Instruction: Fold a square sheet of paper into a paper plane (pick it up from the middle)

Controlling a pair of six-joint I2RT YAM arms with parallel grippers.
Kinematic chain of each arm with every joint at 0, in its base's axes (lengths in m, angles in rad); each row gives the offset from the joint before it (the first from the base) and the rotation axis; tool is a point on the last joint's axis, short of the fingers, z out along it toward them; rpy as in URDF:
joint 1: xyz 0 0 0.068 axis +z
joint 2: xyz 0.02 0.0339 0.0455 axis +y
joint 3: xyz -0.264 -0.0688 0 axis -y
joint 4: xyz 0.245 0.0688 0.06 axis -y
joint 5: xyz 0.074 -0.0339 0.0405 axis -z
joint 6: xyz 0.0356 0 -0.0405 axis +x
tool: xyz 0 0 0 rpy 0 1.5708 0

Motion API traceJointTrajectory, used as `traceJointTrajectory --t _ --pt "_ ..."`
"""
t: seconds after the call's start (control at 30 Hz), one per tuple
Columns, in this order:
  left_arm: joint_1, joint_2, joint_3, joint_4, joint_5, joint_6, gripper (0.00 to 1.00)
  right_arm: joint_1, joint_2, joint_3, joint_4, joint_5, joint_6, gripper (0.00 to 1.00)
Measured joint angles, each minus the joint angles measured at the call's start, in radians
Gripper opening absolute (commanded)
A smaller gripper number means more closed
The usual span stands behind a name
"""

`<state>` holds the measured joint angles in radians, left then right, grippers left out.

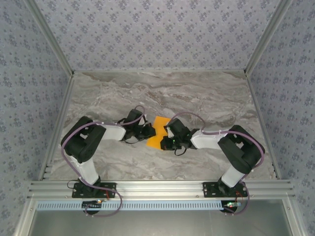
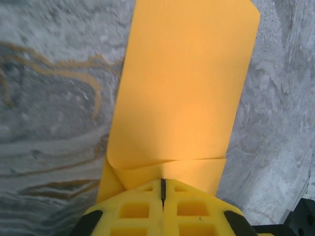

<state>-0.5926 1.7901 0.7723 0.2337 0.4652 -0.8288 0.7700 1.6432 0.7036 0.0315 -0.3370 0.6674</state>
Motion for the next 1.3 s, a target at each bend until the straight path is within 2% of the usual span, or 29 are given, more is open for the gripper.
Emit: traceJointTrajectory --t 0.2,0.33,0.5,0.7,1.1,1.3 --pt "0.085 -0.002 0.057 -0.1 -0.06 0.089 0.04 -0.006 0.0 0.0 -0.005 -0.011 -0.011 0.0" --pt "0.105 -0.051 0.063 -0.147 -0.1 0.114 0.04 -0.01 -0.004 0.002 -0.017 -0.013 -0.033 0.0" --pt "0.048 -0.172 0.063 -0.142 -0.096 0.114 0.04 -0.013 -0.012 0.002 -0.04 -0.015 -0.054 0.0" --pt "-0.057 -0.154 0.063 -0.124 -0.079 0.114 0.03 -0.022 -0.021 0.001 -0.065 -0.022 -0.082 0.01" --pt "-0.062 0.004 0.063 -0.105 -0.048 0.106 0.02 -0.055 -0.114 -0.06 -0.148 -0.029 -0.19 0.01" --pt "-0.069 0.006 0.063 -0.095 -0.047 0.106 0.02 -0.057 -0.115 -0.024 -0.227 -0.025 -0.198 0.03"
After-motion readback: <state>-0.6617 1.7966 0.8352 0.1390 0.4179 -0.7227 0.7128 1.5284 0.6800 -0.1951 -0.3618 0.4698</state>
